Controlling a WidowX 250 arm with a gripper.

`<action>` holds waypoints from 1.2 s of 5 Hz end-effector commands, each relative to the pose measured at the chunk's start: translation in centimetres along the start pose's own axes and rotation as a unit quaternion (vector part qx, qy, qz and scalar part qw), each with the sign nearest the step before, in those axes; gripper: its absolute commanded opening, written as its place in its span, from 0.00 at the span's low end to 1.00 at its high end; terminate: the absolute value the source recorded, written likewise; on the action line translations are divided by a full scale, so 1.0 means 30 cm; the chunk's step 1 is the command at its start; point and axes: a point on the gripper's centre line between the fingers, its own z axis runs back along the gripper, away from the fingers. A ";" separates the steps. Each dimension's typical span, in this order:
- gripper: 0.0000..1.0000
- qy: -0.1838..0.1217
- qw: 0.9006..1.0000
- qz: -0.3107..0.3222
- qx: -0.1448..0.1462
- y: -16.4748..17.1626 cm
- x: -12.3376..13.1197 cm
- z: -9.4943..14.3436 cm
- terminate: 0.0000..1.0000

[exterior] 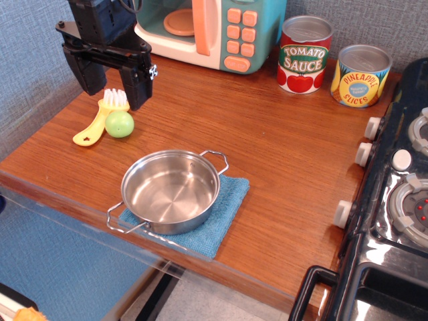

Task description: Move the yellow brush on the table from left to right

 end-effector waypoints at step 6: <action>1.00 0.005 0.986 0.149 0.081 0.297 0.249 -0.192 0.00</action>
